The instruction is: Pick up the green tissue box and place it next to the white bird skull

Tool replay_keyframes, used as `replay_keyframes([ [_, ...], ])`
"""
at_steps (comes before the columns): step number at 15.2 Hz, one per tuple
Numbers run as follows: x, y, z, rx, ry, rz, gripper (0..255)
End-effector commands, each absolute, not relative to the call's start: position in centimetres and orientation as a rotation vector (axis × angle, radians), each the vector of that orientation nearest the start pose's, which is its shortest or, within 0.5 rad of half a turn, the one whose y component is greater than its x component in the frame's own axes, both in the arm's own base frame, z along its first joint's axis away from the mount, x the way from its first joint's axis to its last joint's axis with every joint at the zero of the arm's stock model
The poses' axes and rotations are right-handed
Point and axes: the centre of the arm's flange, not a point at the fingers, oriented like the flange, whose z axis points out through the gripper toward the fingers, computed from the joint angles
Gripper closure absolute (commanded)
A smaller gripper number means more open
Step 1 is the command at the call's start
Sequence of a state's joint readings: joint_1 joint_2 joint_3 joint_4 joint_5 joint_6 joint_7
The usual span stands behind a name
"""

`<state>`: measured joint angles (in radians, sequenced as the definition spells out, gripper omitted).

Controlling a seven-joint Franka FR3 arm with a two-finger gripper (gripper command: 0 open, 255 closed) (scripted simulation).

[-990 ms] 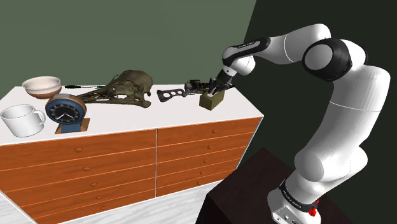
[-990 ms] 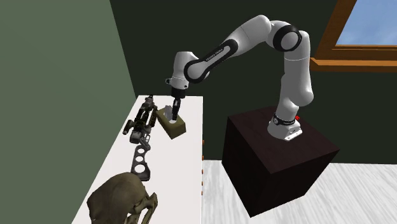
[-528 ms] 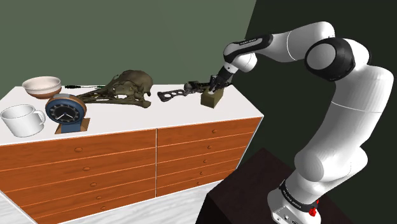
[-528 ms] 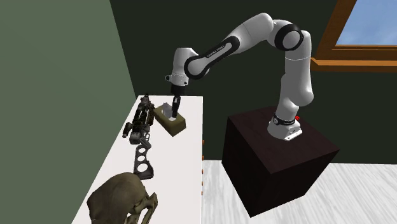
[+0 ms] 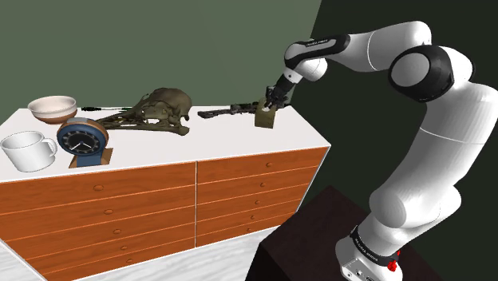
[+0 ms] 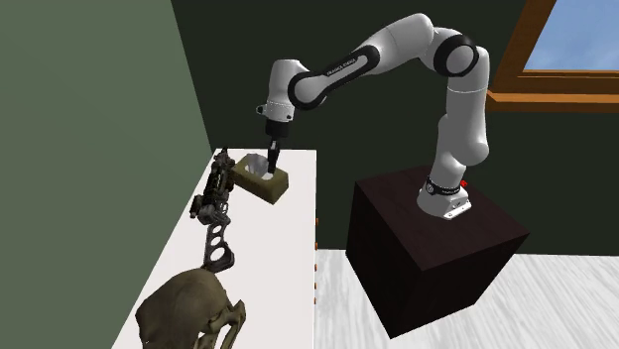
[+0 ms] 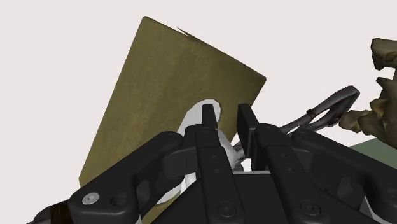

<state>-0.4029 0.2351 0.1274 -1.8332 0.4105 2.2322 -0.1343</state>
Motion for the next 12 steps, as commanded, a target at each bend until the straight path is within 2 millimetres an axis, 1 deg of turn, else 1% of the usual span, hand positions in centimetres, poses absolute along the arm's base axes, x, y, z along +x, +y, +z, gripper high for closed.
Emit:
replay_keyframes([
  [1, 61.5, -16.6, 43.3, -2.742, 0.519, -0.331, 255],
  [12, 61.5, -16.6, 49.1, -2.742, 0.519, -0.331, 255],
])
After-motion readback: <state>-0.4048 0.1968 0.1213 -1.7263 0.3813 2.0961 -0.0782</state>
